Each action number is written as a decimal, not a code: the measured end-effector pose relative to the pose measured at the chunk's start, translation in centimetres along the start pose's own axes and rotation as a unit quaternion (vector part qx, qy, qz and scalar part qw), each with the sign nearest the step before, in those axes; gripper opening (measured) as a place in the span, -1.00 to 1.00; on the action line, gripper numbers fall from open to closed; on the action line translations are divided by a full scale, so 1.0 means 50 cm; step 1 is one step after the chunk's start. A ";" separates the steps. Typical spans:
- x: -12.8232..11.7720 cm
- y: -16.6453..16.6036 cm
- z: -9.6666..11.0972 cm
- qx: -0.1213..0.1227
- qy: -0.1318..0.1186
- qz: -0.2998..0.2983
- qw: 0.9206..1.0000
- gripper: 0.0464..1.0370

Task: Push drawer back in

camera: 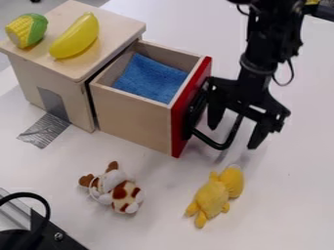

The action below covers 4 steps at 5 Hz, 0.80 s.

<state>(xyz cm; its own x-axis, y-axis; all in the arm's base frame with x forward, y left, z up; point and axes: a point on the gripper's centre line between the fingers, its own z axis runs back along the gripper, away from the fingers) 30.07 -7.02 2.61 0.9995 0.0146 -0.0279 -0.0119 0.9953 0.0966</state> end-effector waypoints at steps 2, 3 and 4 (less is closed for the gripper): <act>-0.033 0.008 -0.043 0.014 0.025 -0.009 1.000 -0.35; -0.043 0.013 -0.048 0.021 0.032 -0.007 0.999 -0.76; -0.062 0.031 -0.049 0.028 0.038 -0.007 0.999 -0.82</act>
<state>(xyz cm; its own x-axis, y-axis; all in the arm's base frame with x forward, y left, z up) 26.87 -5.28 0.40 0.9944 0.0098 -0.1049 0.0062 0.9886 0.1506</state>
